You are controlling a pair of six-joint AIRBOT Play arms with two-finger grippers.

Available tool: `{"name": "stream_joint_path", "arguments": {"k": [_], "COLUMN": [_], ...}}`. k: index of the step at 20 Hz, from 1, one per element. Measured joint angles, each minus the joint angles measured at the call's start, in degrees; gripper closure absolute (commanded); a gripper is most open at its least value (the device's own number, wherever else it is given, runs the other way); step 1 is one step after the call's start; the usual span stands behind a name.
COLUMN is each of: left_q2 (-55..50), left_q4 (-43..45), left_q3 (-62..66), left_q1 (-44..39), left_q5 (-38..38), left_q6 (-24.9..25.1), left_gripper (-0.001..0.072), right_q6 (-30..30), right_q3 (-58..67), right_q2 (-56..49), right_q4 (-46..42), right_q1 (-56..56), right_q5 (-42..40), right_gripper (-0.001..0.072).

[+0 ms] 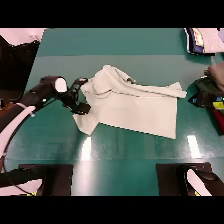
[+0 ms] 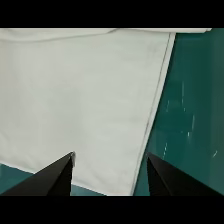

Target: Fold the shirts.

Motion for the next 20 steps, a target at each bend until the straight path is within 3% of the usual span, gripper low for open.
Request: {"name": "stream_joint_path", "arguments": {"k": [4,8,11,20], "left_q2": [9.8,15.8,17.3,18.3], "left_q4": [2.2,0.8,0.0,-0.5], "left_q3": [-1.1,-4.9,-7.0,-8.3], "left_q1": [0.0,0.0,0.0,0.0], "left_q5": [-4.2,-3.5,-1.6,0.4], "left_q6": [-0.8,-2.3,-3.1,-3.8], "left_gripper": [0.0679,0.0679,0.0679,0.0679], "right_q6": [0.0,0.0,0.2,0.9], "right_q3": [-7.8,-16.5,-22.4,-31.1], "right_q2": [0.1,0.1,0.1,-0.8], "right_q4": [-0.4,0.1,3.1,6.8], "right_q1": [0.0,0.0,0.0,0.1], "right_q5": [2.8,5.0,4.6,-1.4], "right_gripper": [0.0208,0.0209,0.026,0.026]}}
